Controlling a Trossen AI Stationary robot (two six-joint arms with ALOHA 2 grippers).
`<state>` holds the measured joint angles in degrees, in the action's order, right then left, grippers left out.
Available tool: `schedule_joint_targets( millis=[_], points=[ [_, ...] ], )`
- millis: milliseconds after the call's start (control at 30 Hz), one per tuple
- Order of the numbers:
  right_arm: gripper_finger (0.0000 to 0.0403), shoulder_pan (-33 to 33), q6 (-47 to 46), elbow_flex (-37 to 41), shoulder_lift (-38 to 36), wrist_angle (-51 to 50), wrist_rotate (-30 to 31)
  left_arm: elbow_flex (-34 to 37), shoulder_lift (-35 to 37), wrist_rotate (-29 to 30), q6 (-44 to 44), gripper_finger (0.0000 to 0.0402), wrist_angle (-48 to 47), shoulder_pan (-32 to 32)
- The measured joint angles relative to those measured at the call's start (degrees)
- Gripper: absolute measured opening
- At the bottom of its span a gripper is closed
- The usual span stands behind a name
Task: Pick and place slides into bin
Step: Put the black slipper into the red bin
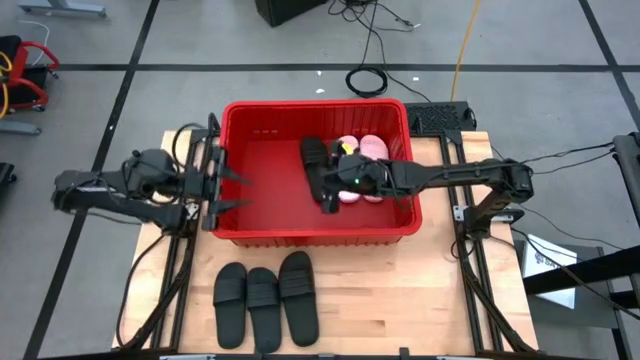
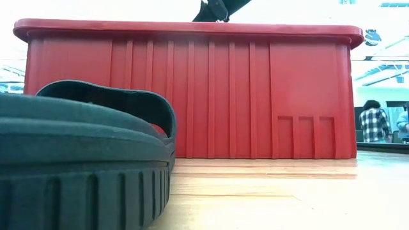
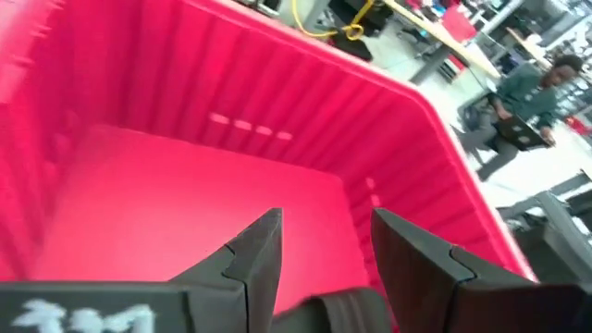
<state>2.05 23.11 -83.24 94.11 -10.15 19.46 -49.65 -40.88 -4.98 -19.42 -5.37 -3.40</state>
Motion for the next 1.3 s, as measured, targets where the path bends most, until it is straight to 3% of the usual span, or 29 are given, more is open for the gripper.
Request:
schedule_joint_targets(
  millis=[133,400,700,833,1100,1300],
  points=[
    [0.0155,-2.92,-2.88,0.00,-0.09,-1.51,0.02,-0.04,-1.72,8.91,-1.94,0.0189,0.02,-10.22],
    [0.0155,-8.80,-7.68,0.00,-0.12,-3.51,0.05,-0.04,-9.47,34.11,-6.84,0.0189,4.34,-29.45],
    [0.0155,-15.19,-13.36,0.00,-0.12,-5.42,-0.04,-0.54,-22.64,63.21,-10.69,0.0189,15.24,-45.54],
    [0.0155,-17.38,-16.35,0.00,-0.12,-6.50,-0.04,-5.21,-29.19,73.57,-13.54,0.0189,19.12,-50.44],
    [0.0155,-21.89,-26.66,0.00,-0.12,-10.44,-0.27,-13.79,-41.89,88.13,-14.34,0.0189,18.41,-54.67],
    [0.0155,-26.28,-30.84,0.00,-0.10,-10.61,-0.30,-15.61,-44.57,90.79,-10.41,0.0189,18.79,-56.04]
  ],
)
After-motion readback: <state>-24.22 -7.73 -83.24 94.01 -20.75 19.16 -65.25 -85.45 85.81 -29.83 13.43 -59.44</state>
